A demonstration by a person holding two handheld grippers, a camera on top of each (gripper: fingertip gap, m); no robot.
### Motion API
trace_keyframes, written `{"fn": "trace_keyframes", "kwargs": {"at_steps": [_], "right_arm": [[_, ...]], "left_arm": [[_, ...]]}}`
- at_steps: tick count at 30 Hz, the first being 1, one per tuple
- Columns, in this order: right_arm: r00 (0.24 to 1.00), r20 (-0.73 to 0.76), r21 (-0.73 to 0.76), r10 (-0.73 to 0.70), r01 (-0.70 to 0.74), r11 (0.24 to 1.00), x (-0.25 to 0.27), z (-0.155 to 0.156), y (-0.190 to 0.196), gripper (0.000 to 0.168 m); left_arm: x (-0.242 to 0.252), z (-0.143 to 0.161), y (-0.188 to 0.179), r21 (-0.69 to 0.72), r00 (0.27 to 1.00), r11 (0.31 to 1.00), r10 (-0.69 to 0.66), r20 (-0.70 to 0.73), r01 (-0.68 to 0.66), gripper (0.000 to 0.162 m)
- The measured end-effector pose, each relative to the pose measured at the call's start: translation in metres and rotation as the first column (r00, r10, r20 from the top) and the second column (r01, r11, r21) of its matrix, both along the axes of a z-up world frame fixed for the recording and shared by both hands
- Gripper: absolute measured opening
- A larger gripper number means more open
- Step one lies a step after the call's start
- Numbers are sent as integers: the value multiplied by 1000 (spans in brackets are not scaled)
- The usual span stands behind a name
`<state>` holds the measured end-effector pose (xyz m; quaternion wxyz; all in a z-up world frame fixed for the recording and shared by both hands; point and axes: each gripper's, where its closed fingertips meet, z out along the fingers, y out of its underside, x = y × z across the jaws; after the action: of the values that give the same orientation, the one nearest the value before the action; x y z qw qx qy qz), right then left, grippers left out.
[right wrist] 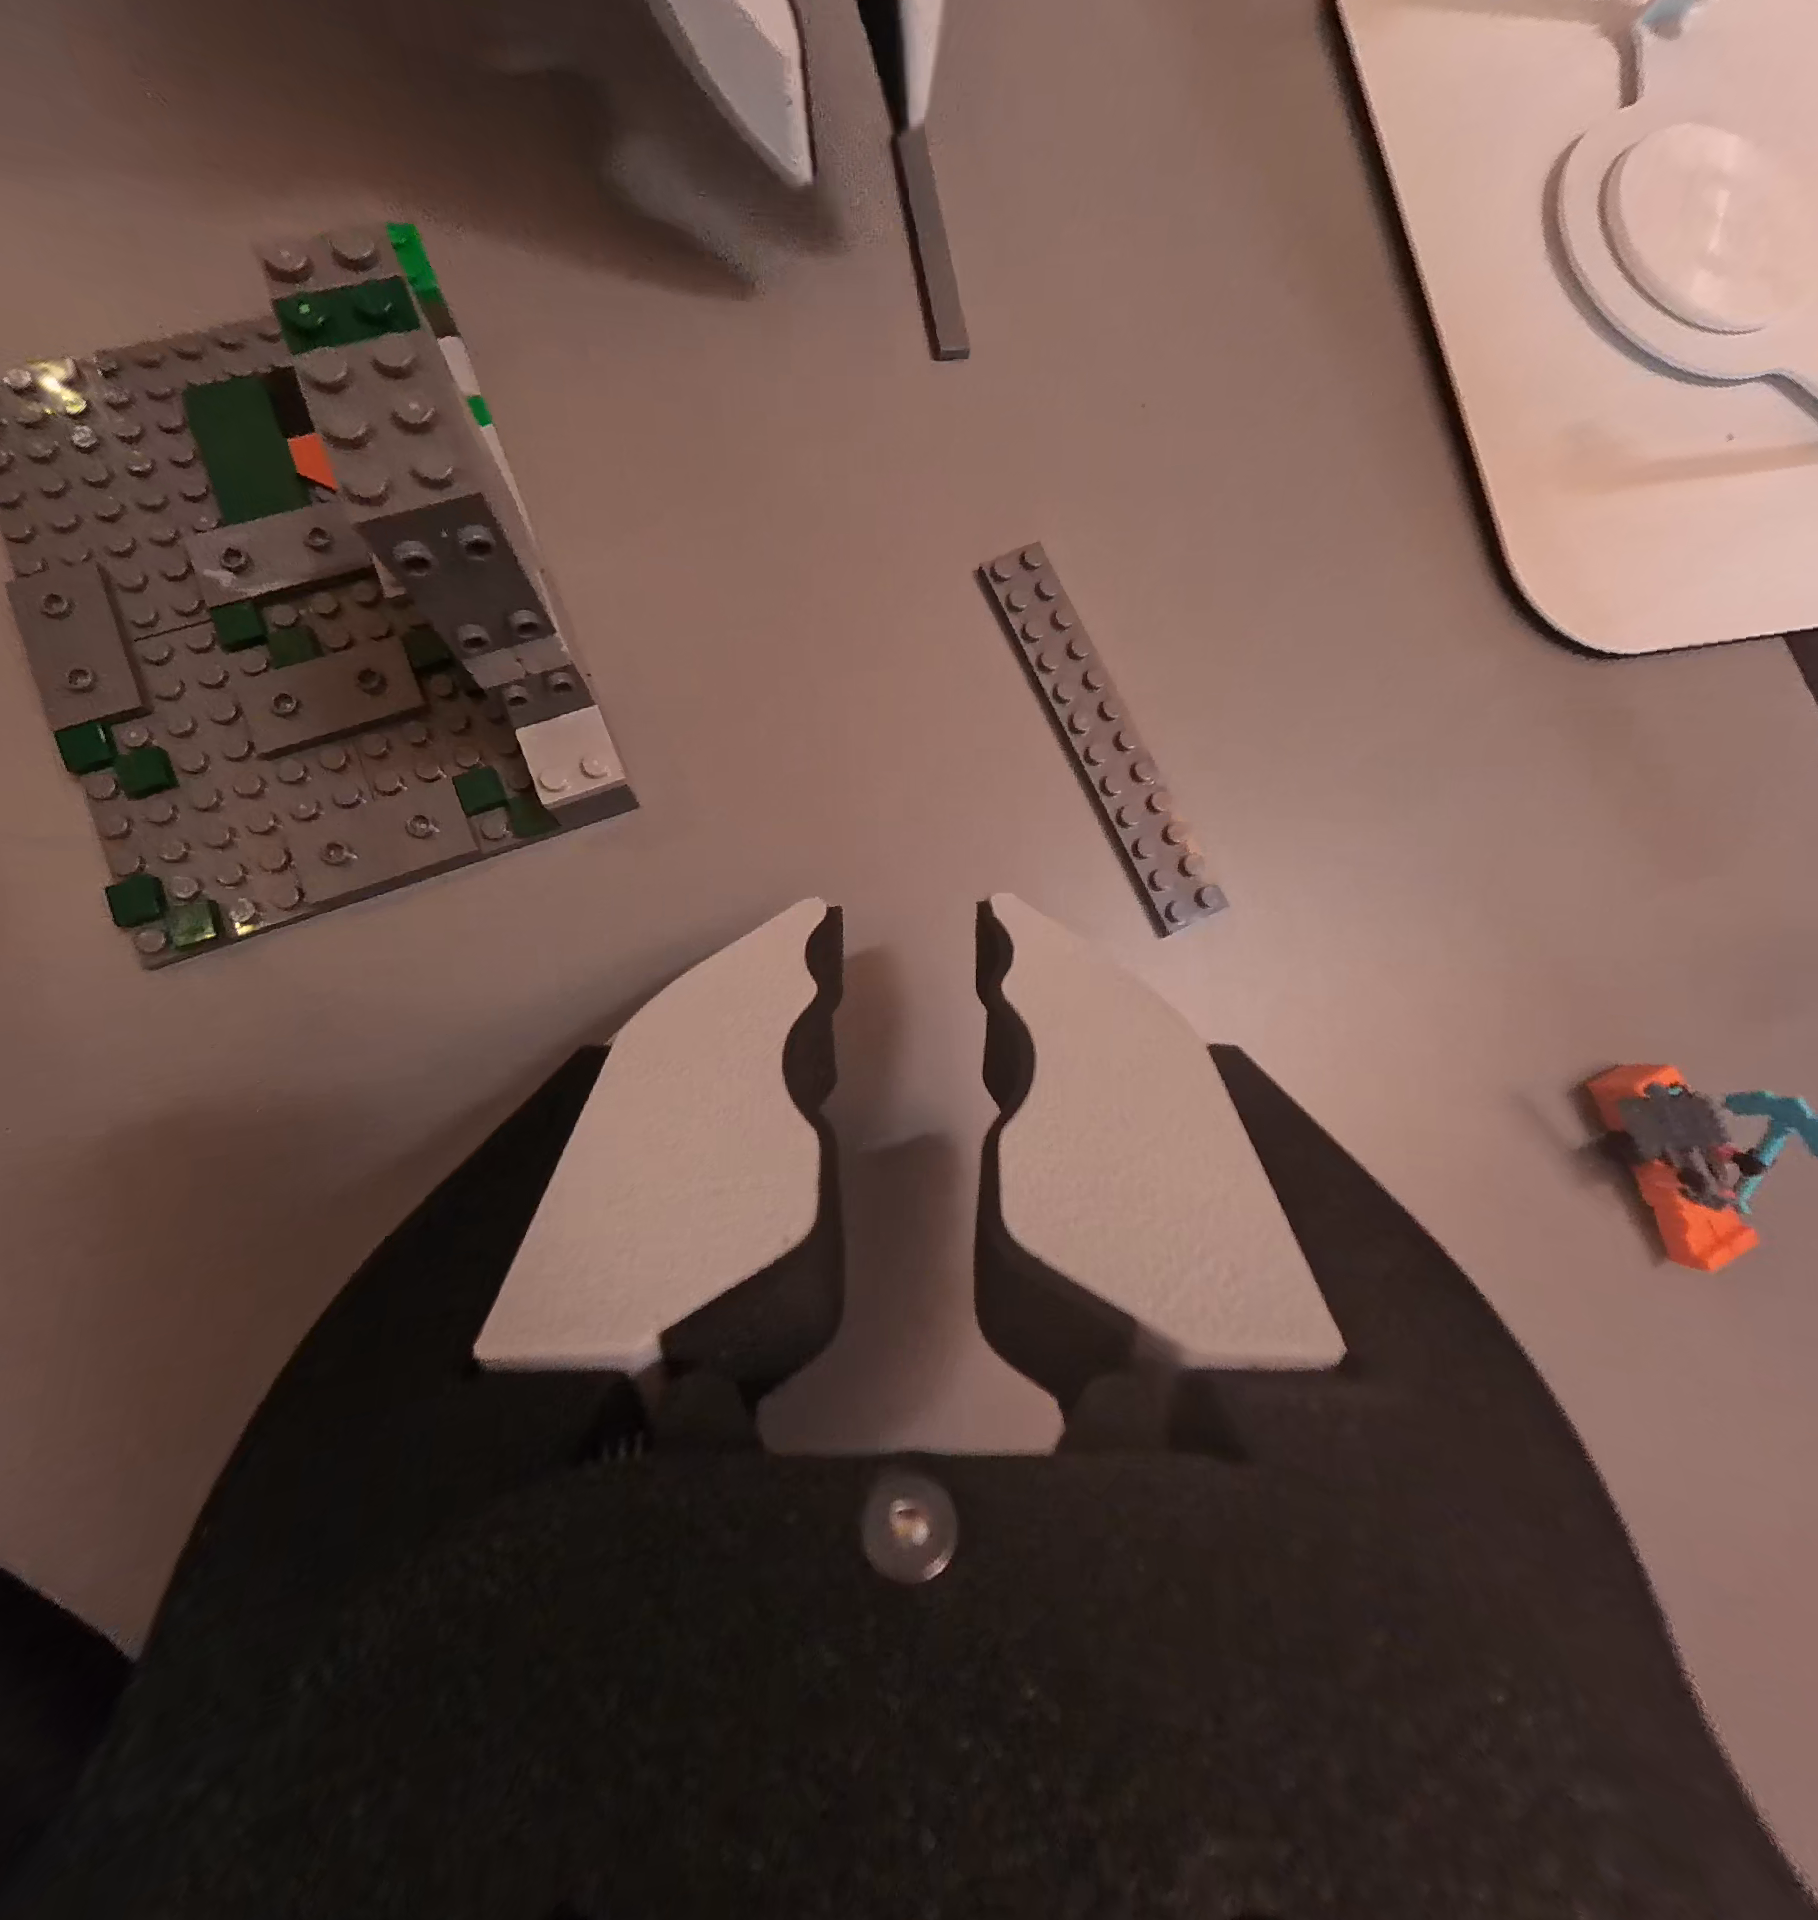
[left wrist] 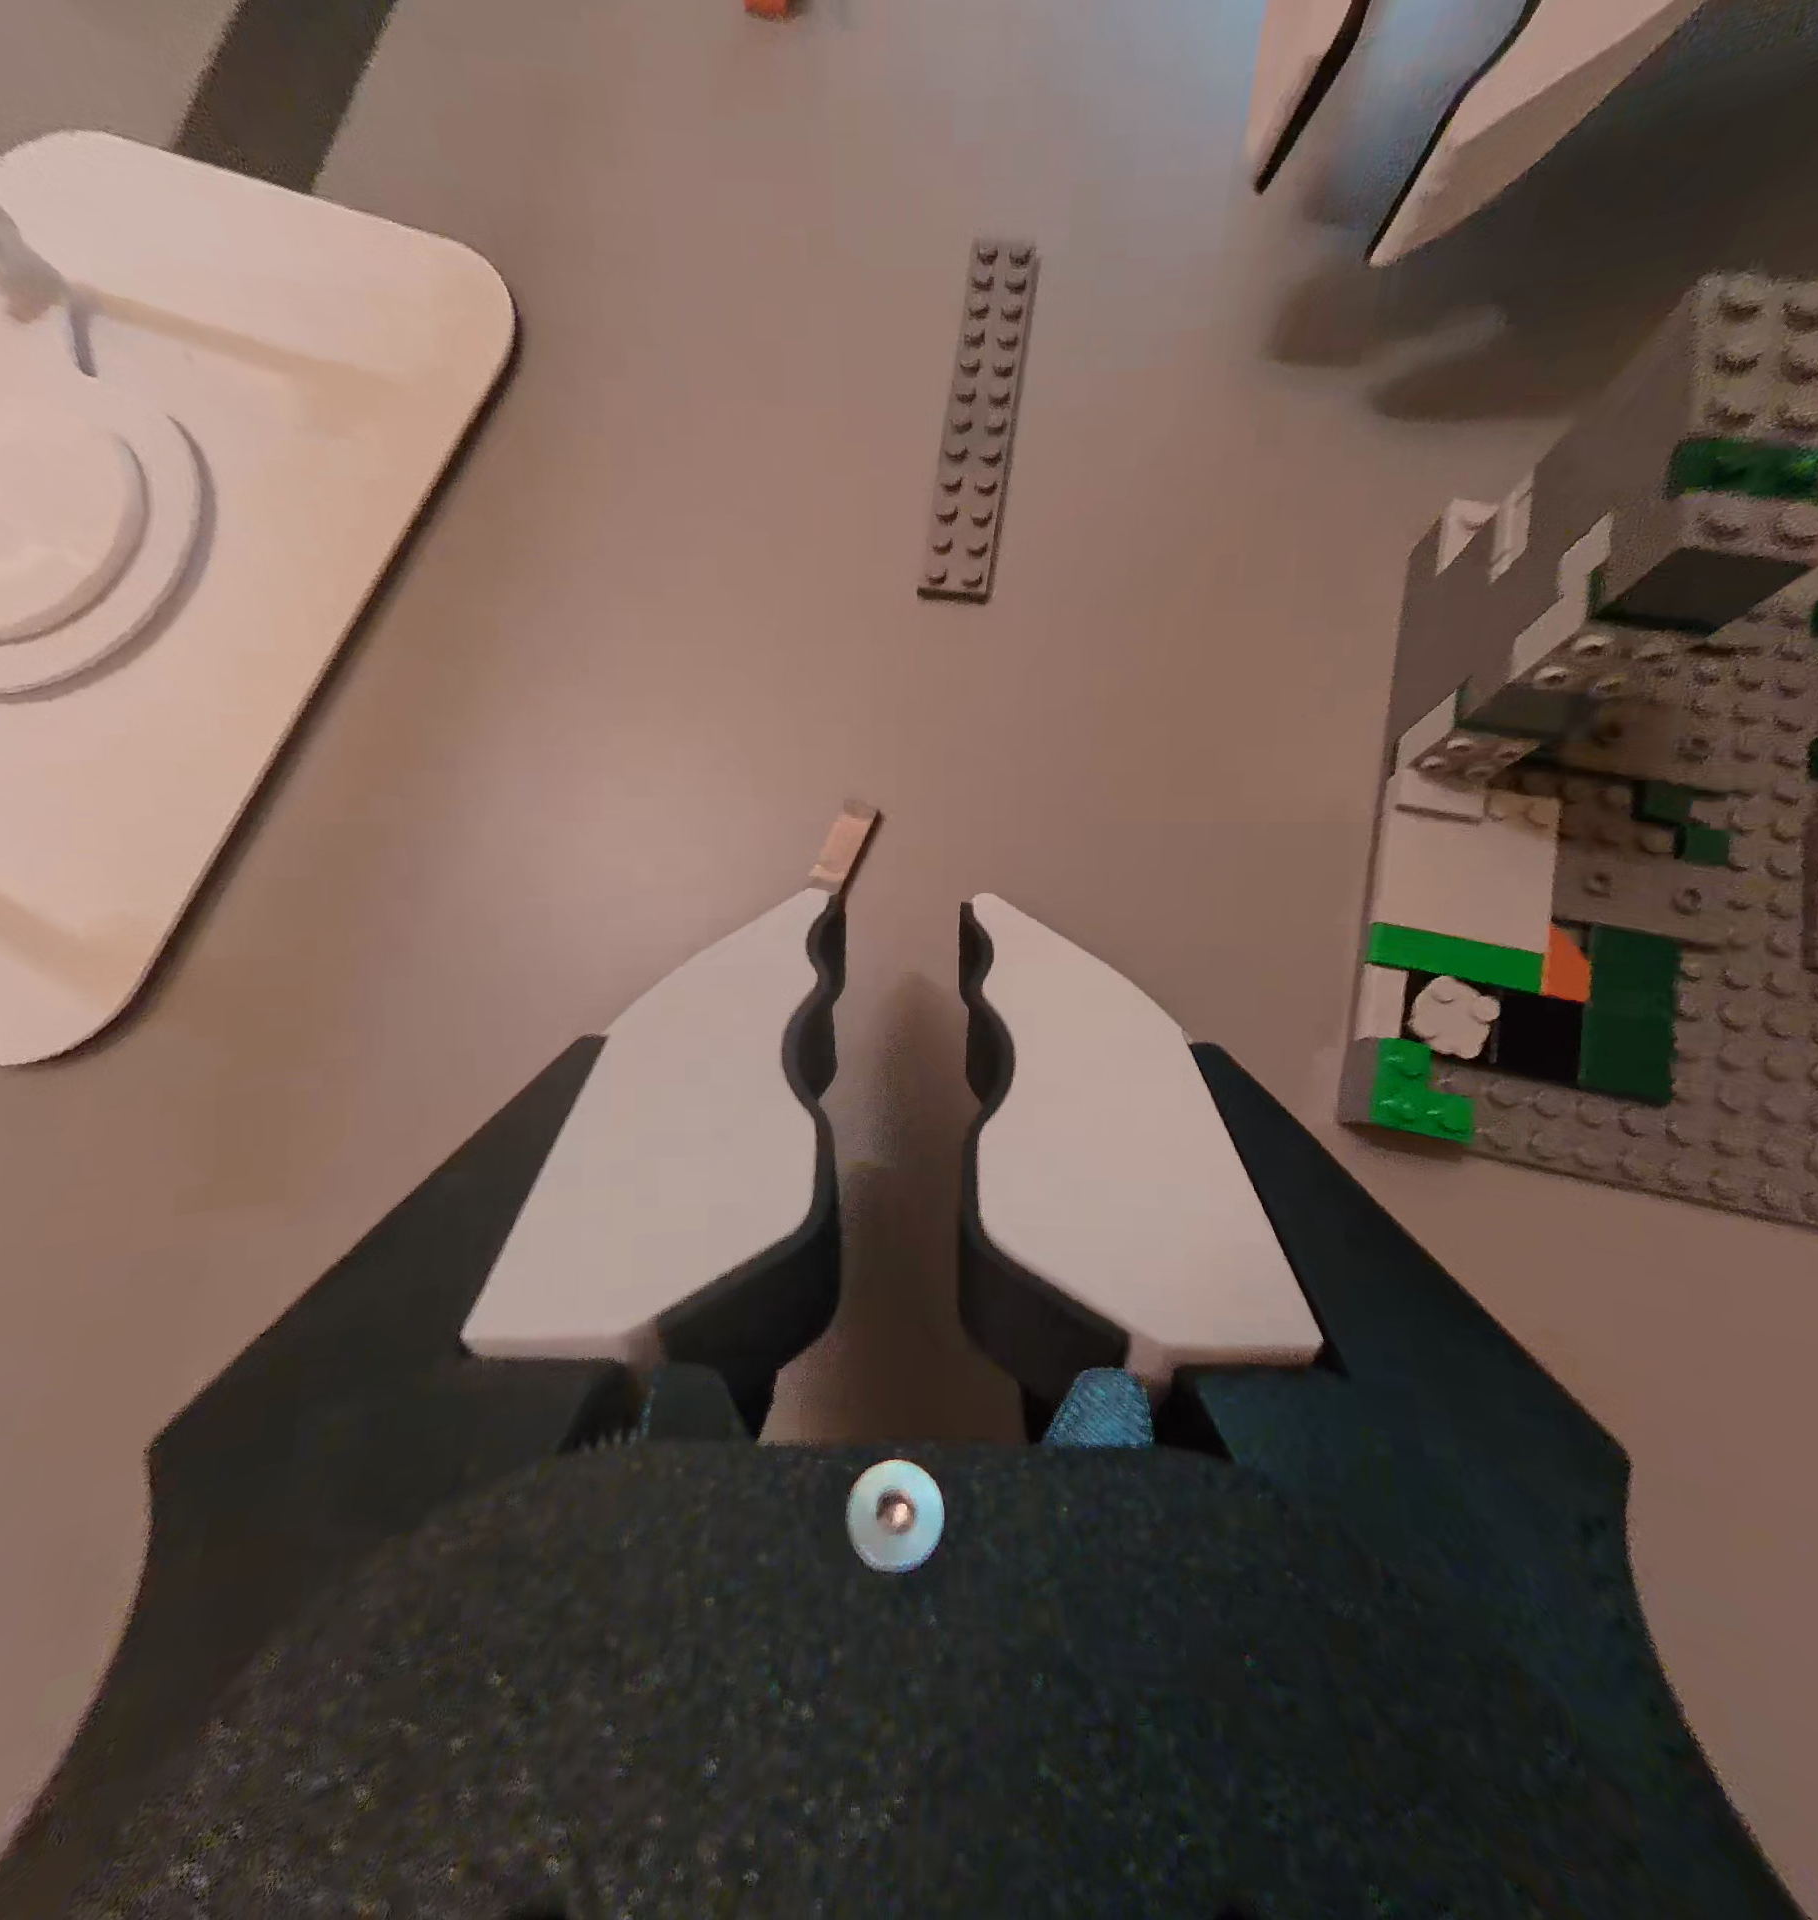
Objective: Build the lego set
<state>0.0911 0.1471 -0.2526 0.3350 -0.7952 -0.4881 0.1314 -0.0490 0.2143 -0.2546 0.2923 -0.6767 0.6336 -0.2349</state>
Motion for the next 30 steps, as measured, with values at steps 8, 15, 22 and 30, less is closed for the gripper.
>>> {"fn": "trace_keyframes", "kwargs": {"at_steps": [8, 15, 22, 30], "right_arm": [[979, -170, 37, -114, 122, 992, -12, 22, 8, 22], [915, -277, 58, -292, 319, 946, -22, 32, 8, 10], [838, -342, 66, -424, 472, 879, -23, 45, 15, 0], [802, -429, 142, -416, 514, 846, -17, 52, 25, 0]], "left_arm": [[6, 63, -42, 49, 920, 980, 166, 355, -195, 0], [5, 89, -62, -78, 813, 929, 356, 461, -363, 0], [21, 88, -53, -210, 726, 880, 472, 500, -427, 0], [4, 60, -24, -197, 667, 833, 536, 518, -516, 0]]}}
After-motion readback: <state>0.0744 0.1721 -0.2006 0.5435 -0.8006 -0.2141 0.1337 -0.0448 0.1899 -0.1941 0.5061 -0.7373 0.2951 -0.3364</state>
